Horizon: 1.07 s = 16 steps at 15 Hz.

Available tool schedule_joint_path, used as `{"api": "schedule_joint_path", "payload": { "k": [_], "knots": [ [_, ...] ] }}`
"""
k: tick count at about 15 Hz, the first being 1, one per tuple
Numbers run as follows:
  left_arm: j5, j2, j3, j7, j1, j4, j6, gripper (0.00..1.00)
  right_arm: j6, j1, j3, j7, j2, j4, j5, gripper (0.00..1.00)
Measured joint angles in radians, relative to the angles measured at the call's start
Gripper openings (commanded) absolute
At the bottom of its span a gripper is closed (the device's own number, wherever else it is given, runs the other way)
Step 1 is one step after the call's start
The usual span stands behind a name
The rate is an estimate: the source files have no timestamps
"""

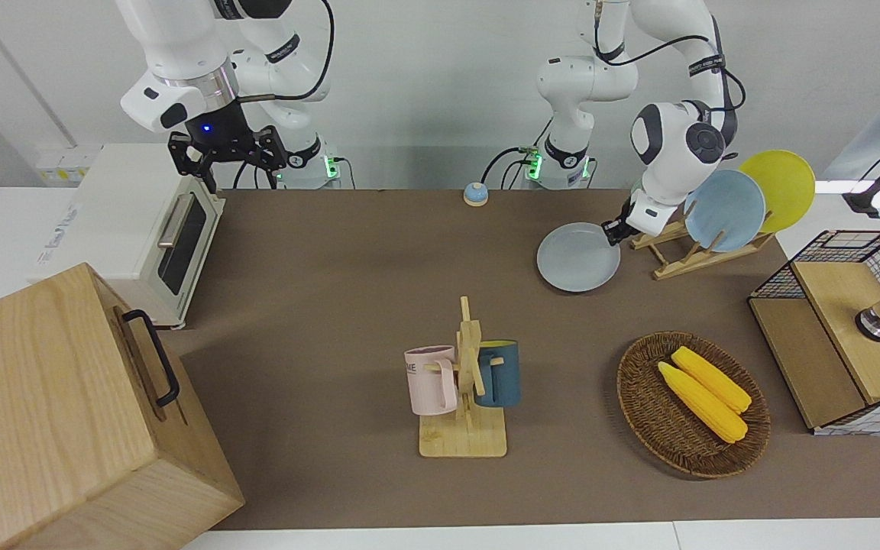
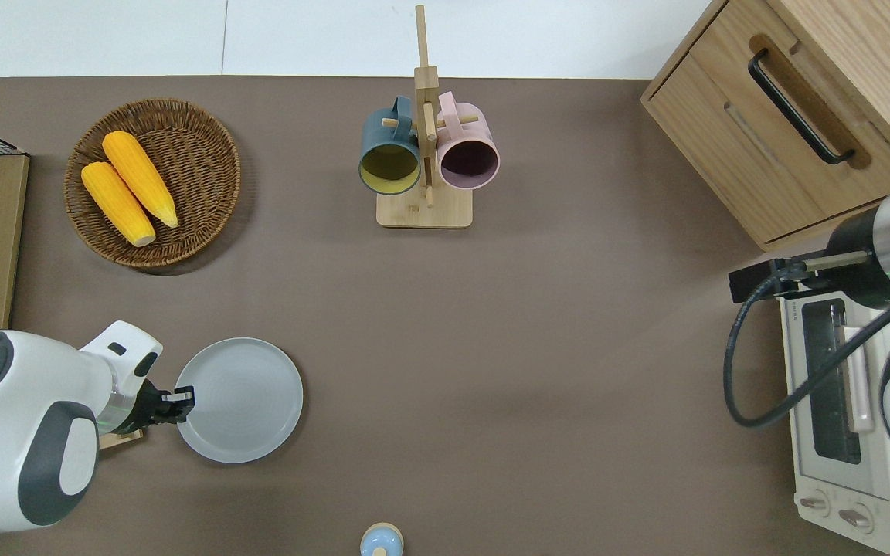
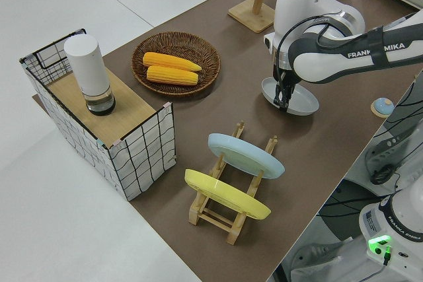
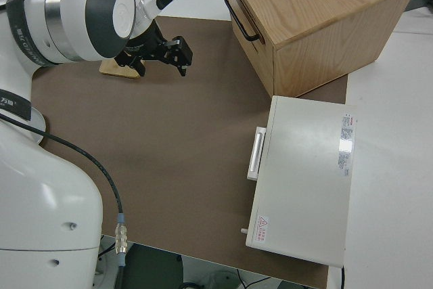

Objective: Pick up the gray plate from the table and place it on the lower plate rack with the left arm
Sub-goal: 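Carry the gray plate with the left gripper toward the wooden rack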

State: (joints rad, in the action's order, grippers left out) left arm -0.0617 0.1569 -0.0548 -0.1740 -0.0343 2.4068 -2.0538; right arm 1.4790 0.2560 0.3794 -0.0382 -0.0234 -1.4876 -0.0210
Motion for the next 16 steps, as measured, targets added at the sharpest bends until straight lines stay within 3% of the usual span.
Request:
{"api": "schedule_joint_path", "payload": {
  "k": [4,7,13,16],
  "knots": [
    [0.058,0.023,-0.019,-0.001,0.001,-0.08,0.12,0.0,0.0,0.0,0.0,0.0,0.0,0.0,0.0,0.983],
    [0.146,0.041,-0.025,-0.083,0.0,-0.117,0.175,0.0,0.0,0.0,0.0,0.0,0.0,0.0,0.0,0.983],
    [0.457,0.062,-0.014,-0.267,-0.015,-0.227,0.499,0.0,0.0,0.0,0.0,0.0,0.0,0.0,0.0,0.983],
    [0.573,0.064,0.001,-0.338,-0.043,-0.23,0.569,0.0,0.0,0.0,0.0,0.0,0.0,0.0,0.0,0.983]
  ]
}}
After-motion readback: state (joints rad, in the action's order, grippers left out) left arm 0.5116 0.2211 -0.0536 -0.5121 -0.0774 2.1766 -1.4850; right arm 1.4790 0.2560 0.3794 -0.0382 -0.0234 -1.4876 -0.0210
